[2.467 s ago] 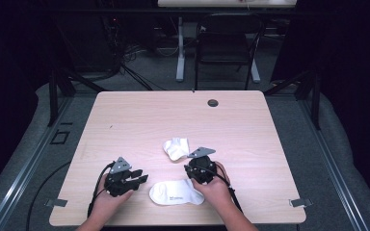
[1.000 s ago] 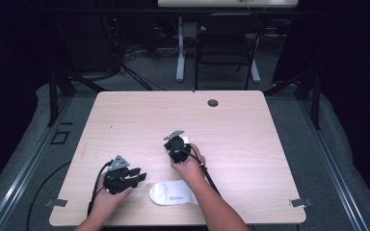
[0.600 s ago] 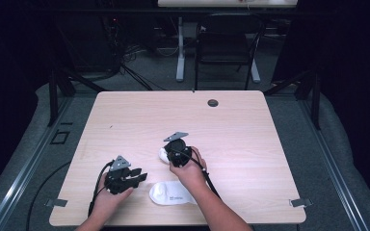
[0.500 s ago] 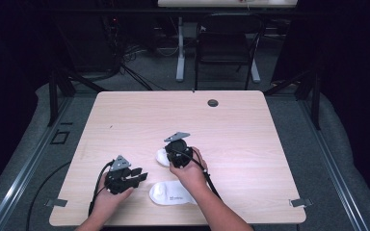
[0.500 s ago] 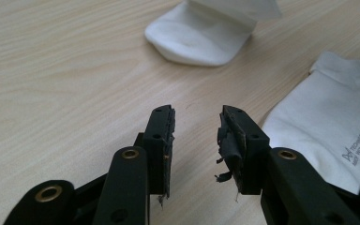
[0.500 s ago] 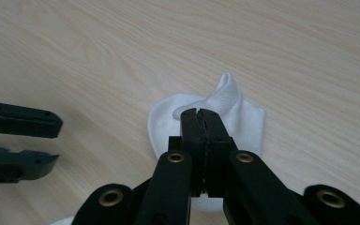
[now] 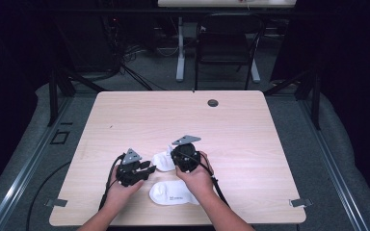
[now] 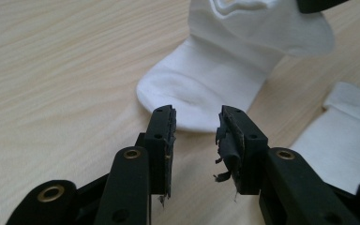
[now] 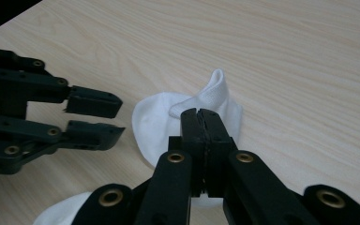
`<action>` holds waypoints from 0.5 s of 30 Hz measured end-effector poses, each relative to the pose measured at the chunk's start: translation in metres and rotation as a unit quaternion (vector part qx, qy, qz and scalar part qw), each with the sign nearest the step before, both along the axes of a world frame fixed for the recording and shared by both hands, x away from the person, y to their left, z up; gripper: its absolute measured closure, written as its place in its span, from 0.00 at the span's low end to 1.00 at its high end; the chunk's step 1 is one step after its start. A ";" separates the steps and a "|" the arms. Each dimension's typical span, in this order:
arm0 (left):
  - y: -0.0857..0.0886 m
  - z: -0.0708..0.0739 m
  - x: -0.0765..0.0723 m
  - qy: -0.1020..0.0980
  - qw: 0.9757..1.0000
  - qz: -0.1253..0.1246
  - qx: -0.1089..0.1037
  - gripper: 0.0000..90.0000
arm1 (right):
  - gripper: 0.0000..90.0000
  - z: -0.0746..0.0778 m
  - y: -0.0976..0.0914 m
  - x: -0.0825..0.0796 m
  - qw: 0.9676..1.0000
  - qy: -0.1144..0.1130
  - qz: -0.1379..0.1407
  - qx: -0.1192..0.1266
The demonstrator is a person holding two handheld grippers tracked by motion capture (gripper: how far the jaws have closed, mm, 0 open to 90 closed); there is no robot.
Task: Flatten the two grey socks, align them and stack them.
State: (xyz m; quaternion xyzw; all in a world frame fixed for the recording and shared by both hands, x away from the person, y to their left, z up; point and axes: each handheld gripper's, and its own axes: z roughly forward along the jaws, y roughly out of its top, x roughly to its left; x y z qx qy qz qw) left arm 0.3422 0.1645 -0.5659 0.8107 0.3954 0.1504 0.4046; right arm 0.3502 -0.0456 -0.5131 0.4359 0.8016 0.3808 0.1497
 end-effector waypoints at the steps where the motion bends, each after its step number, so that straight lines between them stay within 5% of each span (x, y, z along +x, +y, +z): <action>1: -0.003 -0.001 0.003 0.001 1.000 0.001 0.006 0.73 | 1.00 0.000 0.000 0.000 1.000 0.000 -0.002 0.003; 15: -0.014 -0.016 0.015 0.023 0.999 -0.010 0.027 0.70 | 1.00 0.003 -0.017 -0.006 1.000 -0.005 -0.012 0.011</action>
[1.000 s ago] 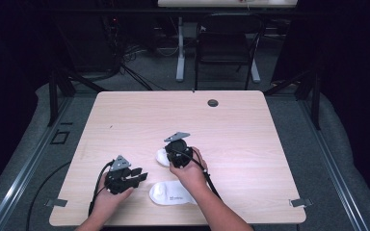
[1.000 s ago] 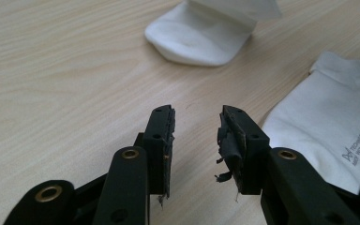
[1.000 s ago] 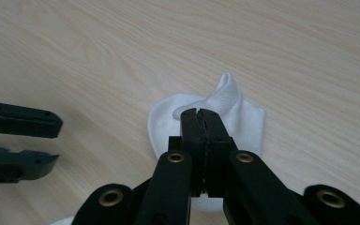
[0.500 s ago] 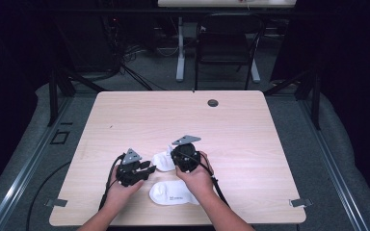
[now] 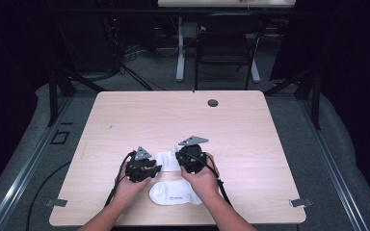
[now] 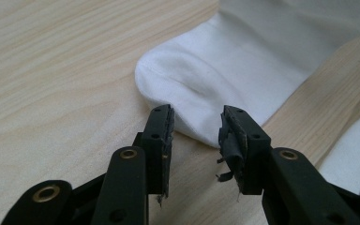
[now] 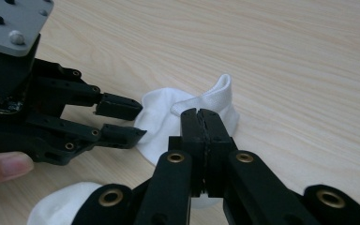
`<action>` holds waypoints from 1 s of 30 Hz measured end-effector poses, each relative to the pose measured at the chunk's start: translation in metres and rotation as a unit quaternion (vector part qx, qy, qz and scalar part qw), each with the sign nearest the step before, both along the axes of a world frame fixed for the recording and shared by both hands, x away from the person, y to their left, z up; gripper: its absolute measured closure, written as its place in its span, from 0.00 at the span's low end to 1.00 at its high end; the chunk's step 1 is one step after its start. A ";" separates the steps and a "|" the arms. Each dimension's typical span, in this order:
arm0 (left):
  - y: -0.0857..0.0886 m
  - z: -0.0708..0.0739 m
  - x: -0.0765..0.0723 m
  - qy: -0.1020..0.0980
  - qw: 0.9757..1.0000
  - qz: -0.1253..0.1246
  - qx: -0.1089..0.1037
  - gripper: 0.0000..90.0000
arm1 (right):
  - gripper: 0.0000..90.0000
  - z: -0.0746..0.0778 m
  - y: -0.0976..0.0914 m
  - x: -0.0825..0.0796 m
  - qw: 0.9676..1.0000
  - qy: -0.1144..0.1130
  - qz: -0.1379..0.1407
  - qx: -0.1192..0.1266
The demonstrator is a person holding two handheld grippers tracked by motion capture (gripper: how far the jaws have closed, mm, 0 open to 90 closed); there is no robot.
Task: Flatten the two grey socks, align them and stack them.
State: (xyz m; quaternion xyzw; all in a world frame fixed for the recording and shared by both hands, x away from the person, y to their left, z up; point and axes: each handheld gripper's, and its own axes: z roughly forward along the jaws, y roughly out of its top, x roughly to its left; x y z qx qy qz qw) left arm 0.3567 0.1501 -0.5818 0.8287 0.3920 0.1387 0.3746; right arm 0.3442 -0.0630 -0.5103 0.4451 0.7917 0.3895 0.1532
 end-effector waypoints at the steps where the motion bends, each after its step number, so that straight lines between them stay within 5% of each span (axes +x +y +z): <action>1: 0.000 0.000 0.000 0.000 1.000 0.000 0.000 0.71 | 1.00 0.000 0.000 0.000 1.000 0.000 0.000 0.000; 6: -0.002 -0.001 -0.002 -0.011 1.000 -0.001 0.011 0.73 | 1.00 -0.005 -0.016 0.001 1.000 -0.004 -0.011 0.000; 22: -0.003 0.000 -0.004 -0.016 1.000 0.000 0.020 0.78 | 0.98 -0.052 -0.065 0.011 0.997 0.037 -0.069 -0.021; 27: -0.003 0.000 -0.004 -0.013 1.000 0.000 0.019 0.78 | 0.94 -0.061 -0.076 0.009 0.995 0.044 -0.082 -0.022; 30: -0.001 0.003 -0.003 0.011 1.000 -0.001 0.005 0.74 | 0.89 -0.059 -0.084 0.008 0.995 0.038 -0.087 -0.022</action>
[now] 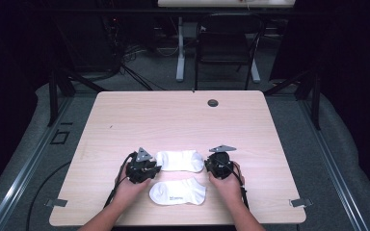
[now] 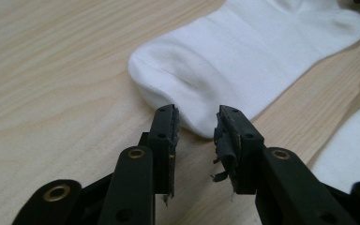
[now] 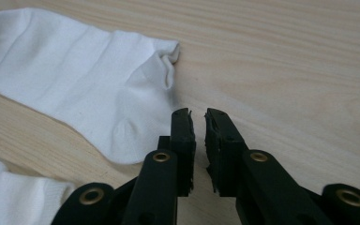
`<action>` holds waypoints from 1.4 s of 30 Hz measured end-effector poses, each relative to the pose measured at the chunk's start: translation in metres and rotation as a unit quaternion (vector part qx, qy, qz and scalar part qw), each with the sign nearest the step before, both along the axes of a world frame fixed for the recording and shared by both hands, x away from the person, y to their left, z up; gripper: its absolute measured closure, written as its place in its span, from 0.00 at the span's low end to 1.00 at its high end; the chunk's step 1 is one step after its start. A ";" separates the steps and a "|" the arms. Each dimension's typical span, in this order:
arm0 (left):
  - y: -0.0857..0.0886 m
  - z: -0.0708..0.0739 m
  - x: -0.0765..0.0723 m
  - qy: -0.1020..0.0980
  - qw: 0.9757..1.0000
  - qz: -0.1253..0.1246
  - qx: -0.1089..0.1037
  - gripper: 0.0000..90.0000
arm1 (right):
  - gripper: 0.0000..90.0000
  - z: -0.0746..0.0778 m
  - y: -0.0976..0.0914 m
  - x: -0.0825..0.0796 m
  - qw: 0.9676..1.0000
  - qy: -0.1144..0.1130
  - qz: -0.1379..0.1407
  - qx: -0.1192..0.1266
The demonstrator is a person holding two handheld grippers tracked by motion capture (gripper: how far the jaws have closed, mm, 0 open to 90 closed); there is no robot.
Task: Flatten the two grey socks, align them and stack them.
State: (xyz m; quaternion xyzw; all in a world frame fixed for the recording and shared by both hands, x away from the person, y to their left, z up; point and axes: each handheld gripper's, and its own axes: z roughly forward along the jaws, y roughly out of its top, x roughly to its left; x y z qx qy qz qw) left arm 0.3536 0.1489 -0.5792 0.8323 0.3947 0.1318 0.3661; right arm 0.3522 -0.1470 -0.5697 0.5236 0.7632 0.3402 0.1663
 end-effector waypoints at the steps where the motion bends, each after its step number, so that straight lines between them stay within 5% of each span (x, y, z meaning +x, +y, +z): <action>1: 0.000 0.000 0.000 0.000 1.000 0.000 0.000 0.73 | 0.89 0.000 0.000 0.000 1.000 0.000 0.000 0.000; 7: 0.006 0.009 0.001 -0.008 1.000 0.006 -0.018 0.72 | 0.83 0.011 -0.002 -0.008 0.998 -0.023 0.024 0.045; 12: 0.006 0.020 0.007 -0.020 1.000 0.012 -0.013 0.72 | 0.75 0.012 0.020 -0.013 0.996 -0.060 0.061 -0.019; 17: 0.008 0.024 0.019 -0.027 0.999 0.027 -0.009 0.68 | 0.70 0.012 0.024 -0.003 0.996 -0.066 0.057 -0.022; 21: 0.011 0.022 0.030 -0.018 0.999 0.039 -0.022 0.67 | 0.66 0.006 0.017 0.013 0.999 -0.028 0.041 -0.007; 28: 0.011 0.015 0.036 -0.001 0.999 0.038 -0.020 0.66 | 0.65 0.005 0.018 0.020 0.999 -0.018 0.046 0.000; 36: 0.008 0.009 0.039 0.011 0.999 0.041 -0.013 0.75 | 0.90 0.006 0.020 0.027 0.999 0.001 0.048 -0.003; 42: 0.007 0.006 0.040 0.021 0.999 0.034 0.000 0.87 | 0.95 0.005 0.019 0.028 0.999 0.006 0.046 -0.005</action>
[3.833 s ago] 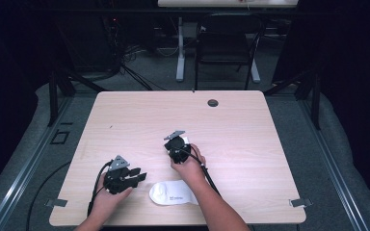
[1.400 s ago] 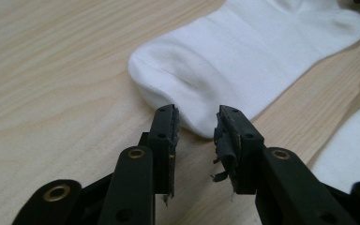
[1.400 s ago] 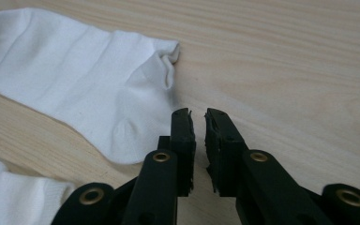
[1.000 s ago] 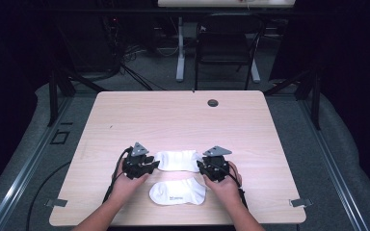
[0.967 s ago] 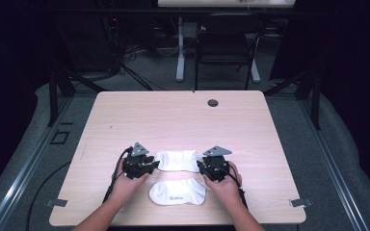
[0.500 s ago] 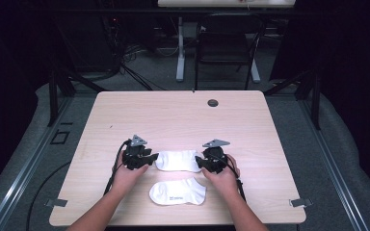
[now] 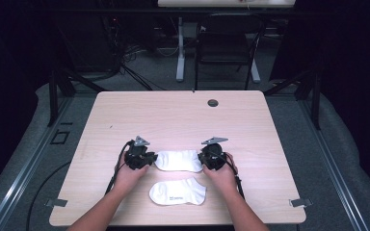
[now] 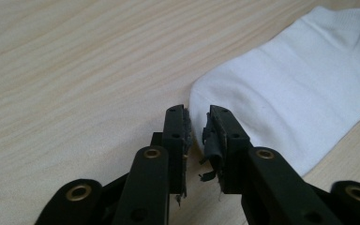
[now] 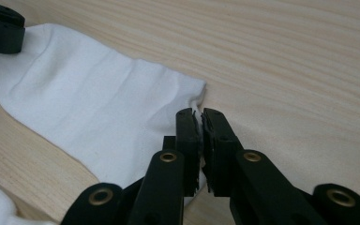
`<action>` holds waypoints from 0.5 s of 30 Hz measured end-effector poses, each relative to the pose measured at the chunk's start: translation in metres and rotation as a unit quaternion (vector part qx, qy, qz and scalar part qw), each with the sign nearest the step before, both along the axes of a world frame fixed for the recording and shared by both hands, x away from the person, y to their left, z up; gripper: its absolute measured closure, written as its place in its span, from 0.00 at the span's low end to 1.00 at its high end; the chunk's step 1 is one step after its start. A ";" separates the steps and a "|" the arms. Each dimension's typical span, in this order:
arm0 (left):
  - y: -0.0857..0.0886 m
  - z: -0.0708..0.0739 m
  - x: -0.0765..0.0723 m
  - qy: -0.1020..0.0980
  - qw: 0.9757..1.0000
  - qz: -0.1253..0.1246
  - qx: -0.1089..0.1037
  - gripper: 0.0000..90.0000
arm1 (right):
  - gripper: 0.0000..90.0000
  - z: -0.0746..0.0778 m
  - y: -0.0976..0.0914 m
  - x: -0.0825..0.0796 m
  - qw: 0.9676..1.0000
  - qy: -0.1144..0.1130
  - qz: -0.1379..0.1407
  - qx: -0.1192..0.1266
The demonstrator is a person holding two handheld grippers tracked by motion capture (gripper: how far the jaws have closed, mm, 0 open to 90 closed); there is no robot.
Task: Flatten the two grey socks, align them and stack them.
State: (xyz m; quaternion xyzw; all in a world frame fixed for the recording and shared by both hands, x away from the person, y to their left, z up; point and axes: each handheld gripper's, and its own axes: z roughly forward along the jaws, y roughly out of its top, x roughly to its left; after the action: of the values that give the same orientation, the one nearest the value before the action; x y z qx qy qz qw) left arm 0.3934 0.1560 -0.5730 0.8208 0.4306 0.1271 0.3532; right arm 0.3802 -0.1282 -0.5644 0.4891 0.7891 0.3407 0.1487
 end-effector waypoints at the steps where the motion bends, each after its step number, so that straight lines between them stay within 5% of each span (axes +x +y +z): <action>1: 0.000 -0.001 0.000 0.002 1.000 -0.001 0.003 0.87 | 0.95 0.000 0.000 0.000 1.000 0.000 0.000 0.000; 15: 0.001 -0.003 0.001 0.011 1.000 -0.011 -0.009 0.99 | 0.96 -0.004 -0.003 0.002 1.000 0.011 -0.004 -0.003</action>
State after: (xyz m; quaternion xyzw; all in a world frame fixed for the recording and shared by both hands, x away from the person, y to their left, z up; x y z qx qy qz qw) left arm 0.3948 0.1569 -0.5762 0.8239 0.4263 0.1101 0.3568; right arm 0.3817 -0.1308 -0.5682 0.4953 0.7899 0.3322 0.1428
